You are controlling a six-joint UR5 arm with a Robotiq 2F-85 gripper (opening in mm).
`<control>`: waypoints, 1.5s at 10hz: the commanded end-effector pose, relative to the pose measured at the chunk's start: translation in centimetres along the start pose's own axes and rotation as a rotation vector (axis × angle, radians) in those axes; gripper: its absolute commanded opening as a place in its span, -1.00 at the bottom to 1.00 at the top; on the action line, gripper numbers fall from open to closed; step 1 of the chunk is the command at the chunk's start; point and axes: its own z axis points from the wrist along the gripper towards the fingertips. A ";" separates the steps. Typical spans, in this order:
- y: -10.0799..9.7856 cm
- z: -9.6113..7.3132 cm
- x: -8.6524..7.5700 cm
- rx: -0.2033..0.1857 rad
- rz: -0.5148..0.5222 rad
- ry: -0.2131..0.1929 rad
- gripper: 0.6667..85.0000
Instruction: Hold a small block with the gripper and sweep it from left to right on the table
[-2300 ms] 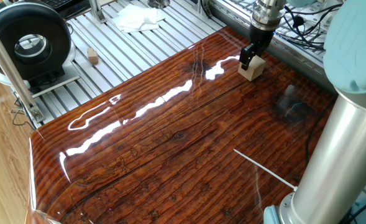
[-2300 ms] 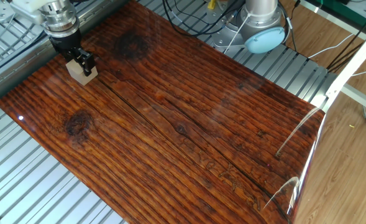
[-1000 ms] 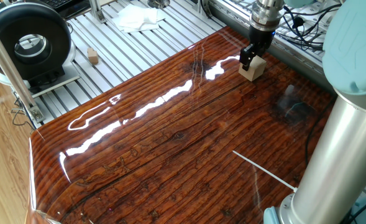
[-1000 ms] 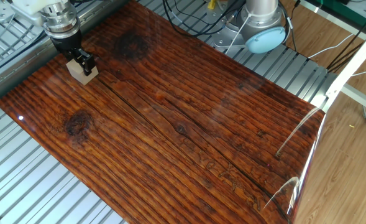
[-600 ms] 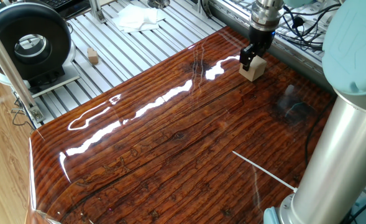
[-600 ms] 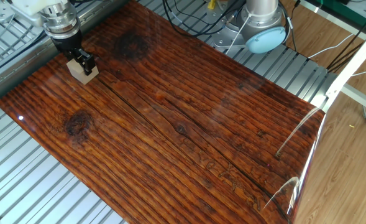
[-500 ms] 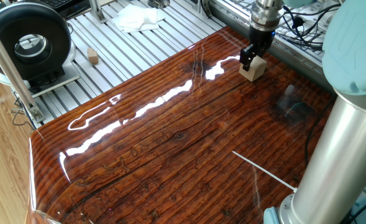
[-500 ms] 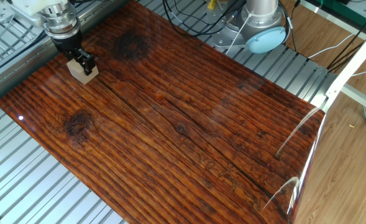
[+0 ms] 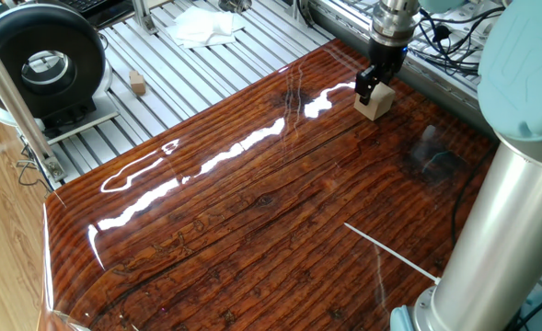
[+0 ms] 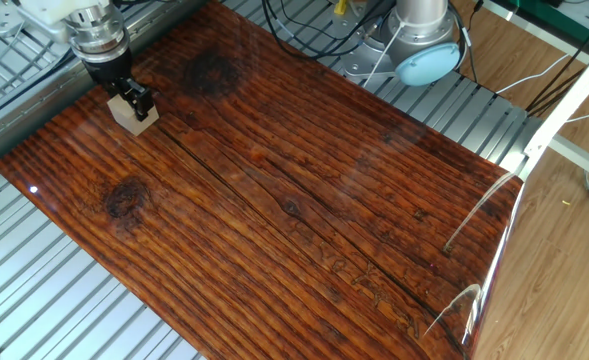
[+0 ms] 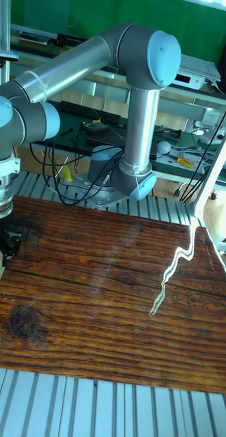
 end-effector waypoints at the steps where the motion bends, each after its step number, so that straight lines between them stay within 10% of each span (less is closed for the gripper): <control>1: 0.2 -0.2 -0.2 -0.012 0.012 -0.008 -0.34; 15: 0.6 -0.3 -0.1 -0.030 0.026 -0.002 -0.81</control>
